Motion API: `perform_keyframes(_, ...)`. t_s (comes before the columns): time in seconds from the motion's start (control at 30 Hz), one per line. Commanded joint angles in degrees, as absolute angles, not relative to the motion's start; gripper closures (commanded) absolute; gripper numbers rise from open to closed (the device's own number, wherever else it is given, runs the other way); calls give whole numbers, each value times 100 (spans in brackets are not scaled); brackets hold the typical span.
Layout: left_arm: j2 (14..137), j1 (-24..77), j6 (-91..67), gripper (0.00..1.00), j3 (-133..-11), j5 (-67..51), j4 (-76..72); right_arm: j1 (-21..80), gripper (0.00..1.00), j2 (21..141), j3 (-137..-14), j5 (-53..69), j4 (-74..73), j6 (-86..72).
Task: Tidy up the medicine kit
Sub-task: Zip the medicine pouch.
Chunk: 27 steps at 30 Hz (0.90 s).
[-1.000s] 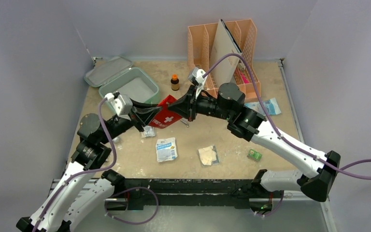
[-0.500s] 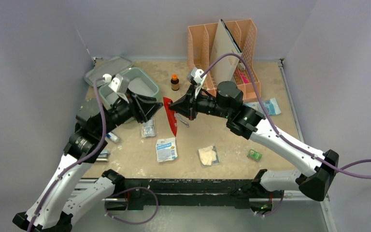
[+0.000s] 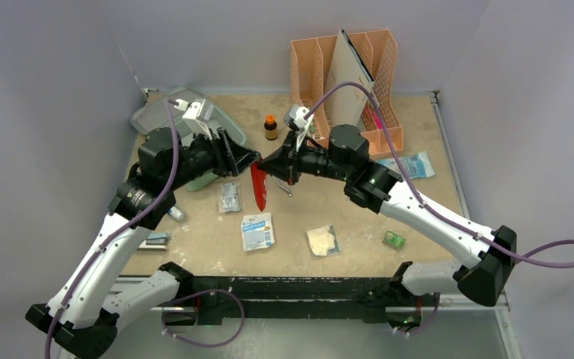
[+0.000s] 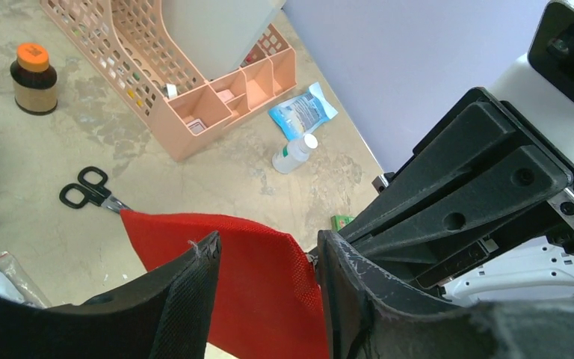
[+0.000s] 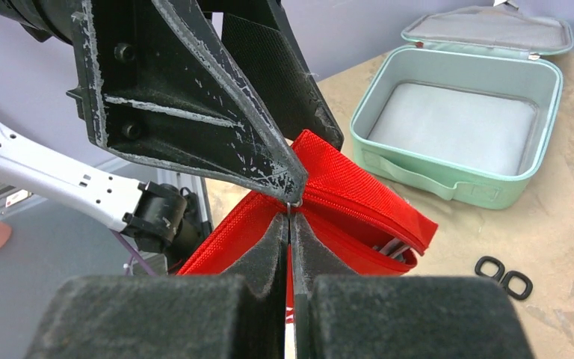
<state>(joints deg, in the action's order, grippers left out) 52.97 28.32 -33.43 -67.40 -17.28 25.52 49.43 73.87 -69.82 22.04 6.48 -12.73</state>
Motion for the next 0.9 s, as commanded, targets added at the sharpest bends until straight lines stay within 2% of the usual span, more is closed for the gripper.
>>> perform_keyframes(0.0,5345,2848,-3388,51,-6848,-1538,2495,4939,100,7395,-6987,2189,1157,-1410)
perform_keyframes(0.2,5607,2848,-3649,53,-6838,-2079,2239,4938,100,7483,-7055,2126,1112,-1387)
perform_keyframes(0.37,5577,2845,-3815,60,-6627,-2259,1876,4939,100,7544,-7101,2171,994,-1314)
perform_keyframes(0.43,5575,2848,-3788,67,-6618,-2277,1859,4939,100,7549,-7059,2143,1021,-1321)
perform_keyframes(0.6,5587,2848,-3569,100,-6648,-2476,1919,4938,100,7594,-6862,2072,1218,-1444)
perform_keyframes(0.87,5635,2847,-3123,100,-7071,-2453,2543,4922,100,7676,-6494,2216,1353,-1654)
